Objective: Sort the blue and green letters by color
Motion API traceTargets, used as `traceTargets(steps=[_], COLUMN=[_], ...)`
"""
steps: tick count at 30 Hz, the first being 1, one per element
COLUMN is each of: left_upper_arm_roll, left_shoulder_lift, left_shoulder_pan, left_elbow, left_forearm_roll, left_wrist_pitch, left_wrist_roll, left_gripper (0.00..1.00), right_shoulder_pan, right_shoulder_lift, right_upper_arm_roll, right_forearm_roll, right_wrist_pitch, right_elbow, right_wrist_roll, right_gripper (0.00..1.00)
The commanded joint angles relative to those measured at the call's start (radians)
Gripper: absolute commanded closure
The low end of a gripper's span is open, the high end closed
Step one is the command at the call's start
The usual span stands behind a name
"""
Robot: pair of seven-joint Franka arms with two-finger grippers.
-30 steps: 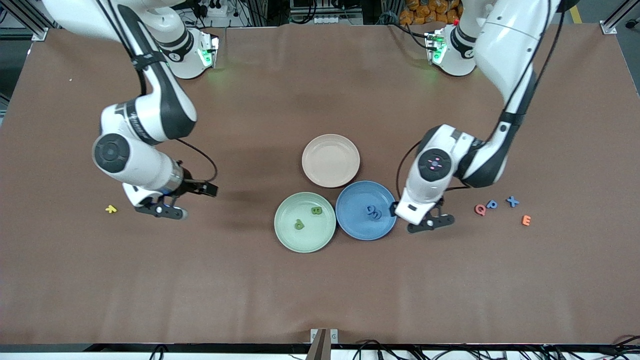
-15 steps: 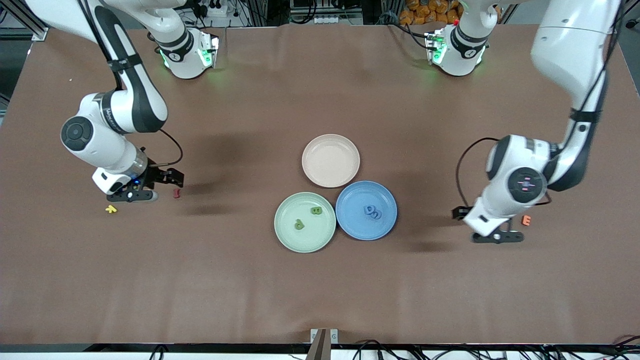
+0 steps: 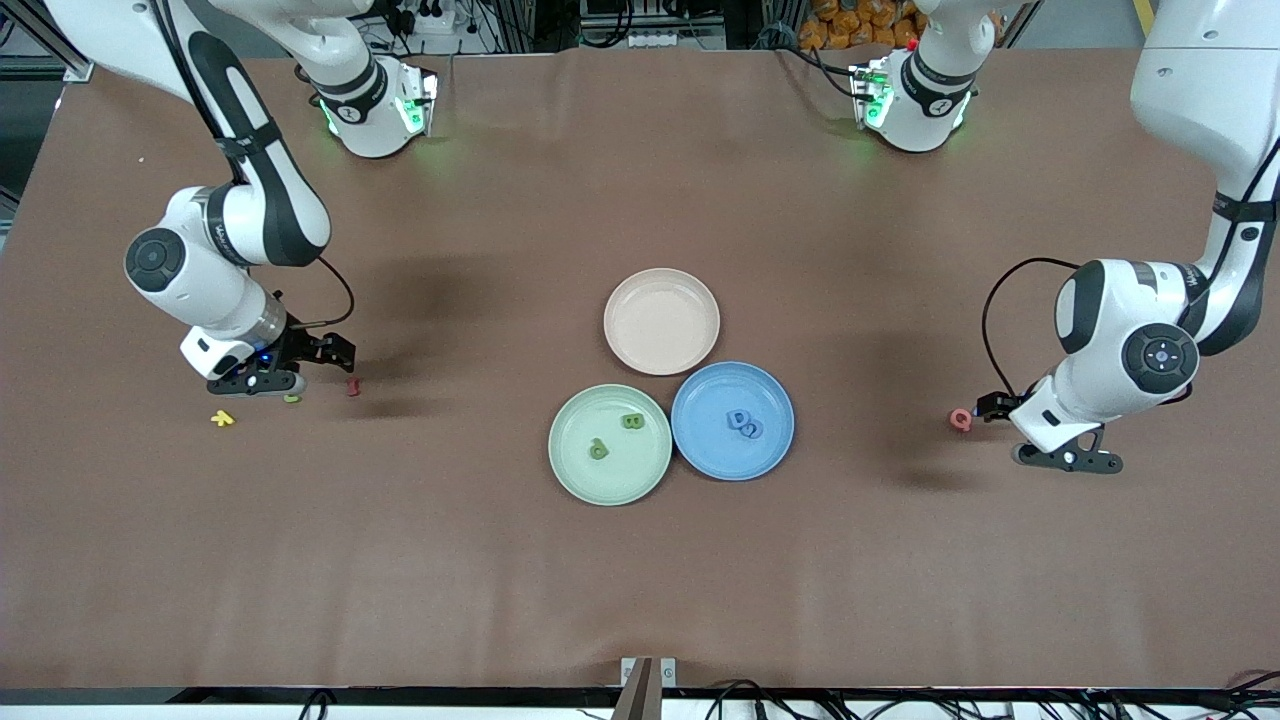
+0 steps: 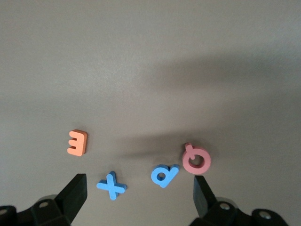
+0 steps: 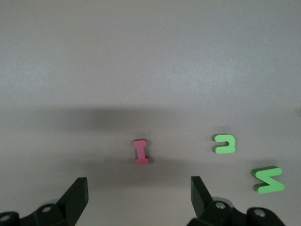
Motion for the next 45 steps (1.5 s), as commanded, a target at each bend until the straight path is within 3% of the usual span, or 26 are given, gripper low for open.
traceTargets(steps=[1, 7, 14, 27, 35, 45], left_upper_arm_roll=[-0.011, 0.001, 0.042, 0.07, 0.073, 0.076], left_shoulder_lift=[-0.011, -0.02, -0.026, -0.026, -0.022, -0.016], left_shoulder_pan=[0.038, 0.044, 0.045, 0.064, 0.065, 0.064], left_elbow=[-0.068, -0.117, -0.195, -0.212, -0.223, -0.225], left_forearm_roll=[0.016, 0.016, 0.018, 0.019, 0.018, 0.018], left_wrist_pitch=[0.082, 0.136, 0.259, 0.28, 0.3, 0.311], left_wrist_roll=[0.042, 0.068, 0.114, 0.183, 0.191, 0.189], left_gripper=[0.0, 0.0, 0.0, 0.0, 0.0, 0.0], right_shoulder_pan=[-0.041, -0.075, -0.11, -0.116, -0.116, -0.113], right_shoulder_lift=[0.002, 0.014, 0.057, 0.14, 0.179, 0.229], right_upper_arm_roll=[0.009, 0.007, 0.007, -0.036, -0.036, -0.039], right_forearm_roll=[-0.012, -0.013, -0.016, -0.027, -0.025, -0.027], right_wrist_pitch=[0.02, 0.041, 0.102, 0.175, 0.188, 0.238], right_elbow=[-0.013, -0.011, -0.008, 0.019, 0.049, 0.059], right_wrist_roll=[-0.023, -0.083, -0.099, -0.141, -0.141, -0.142], right_gripper=[0.05, 0.06, 0.15, 0.29, 0.33, 0.45])
